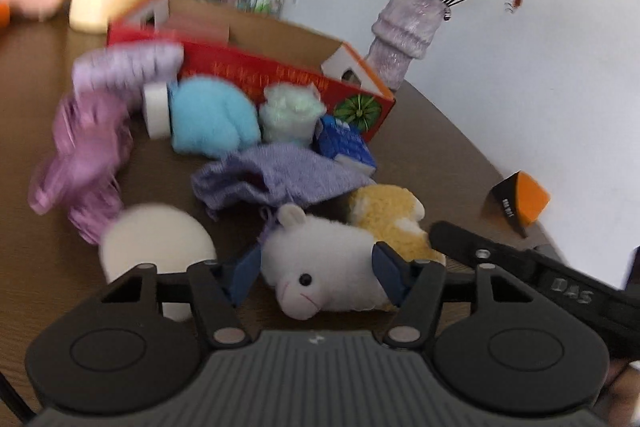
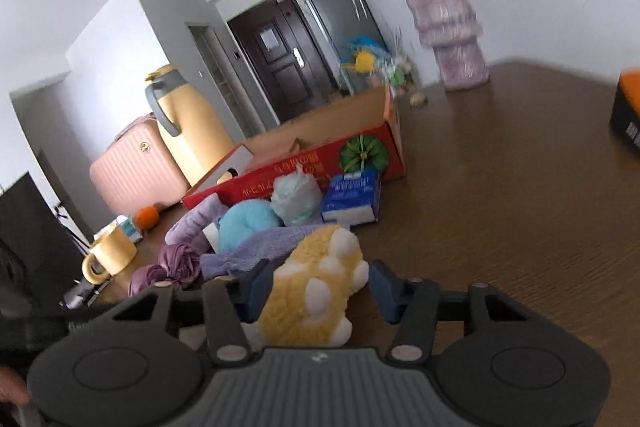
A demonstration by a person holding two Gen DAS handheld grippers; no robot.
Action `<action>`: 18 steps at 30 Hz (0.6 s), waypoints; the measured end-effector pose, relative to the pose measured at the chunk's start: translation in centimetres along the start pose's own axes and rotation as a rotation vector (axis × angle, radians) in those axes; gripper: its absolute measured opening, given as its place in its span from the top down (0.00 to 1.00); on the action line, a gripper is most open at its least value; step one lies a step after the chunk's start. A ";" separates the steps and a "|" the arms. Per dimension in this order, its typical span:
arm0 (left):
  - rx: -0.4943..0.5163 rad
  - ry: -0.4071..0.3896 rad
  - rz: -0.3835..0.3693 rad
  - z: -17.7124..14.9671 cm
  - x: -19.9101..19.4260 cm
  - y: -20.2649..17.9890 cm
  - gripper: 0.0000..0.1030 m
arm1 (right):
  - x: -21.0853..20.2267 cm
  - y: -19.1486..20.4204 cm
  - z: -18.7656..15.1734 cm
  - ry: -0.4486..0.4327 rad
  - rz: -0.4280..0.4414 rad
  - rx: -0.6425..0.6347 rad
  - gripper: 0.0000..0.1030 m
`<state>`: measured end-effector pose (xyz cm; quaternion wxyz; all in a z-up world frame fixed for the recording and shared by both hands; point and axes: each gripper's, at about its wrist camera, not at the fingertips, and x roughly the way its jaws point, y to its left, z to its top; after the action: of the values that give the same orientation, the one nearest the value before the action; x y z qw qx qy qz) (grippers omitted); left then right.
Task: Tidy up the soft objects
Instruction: 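Grasp the white sheep head with the left tool while the right tool grips its yellow body, then carry the plush sheep with both tools over the cardboard box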
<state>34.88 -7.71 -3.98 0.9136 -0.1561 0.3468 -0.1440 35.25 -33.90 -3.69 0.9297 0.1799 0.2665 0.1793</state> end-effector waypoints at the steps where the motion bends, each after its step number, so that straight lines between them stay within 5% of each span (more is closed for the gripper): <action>1: -0.039 0.017 -0.029 0.0 0.4 0.5 0.43 | 0.7 -0.4 0.1 0.015 0.008 0.020 0.54; 9: -0.064 0.021 -0.045 -0.6 -0.3 -0.1 0.55 | 1.2 -1.5 -0.5 0.054 0.102 0.112 0.69; 18: -0.002 0.012 -0.058 -4.3 -5.3 -2.8 0.56 | -5.7 -0.6 -3.6 0.042 0.114 0.121 0.69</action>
<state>27.73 -9.12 -2.85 0.9068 -0.1660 0.3477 -0.1709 28.84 -36.01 -4.31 0.8997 0.2470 0.2855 0.2193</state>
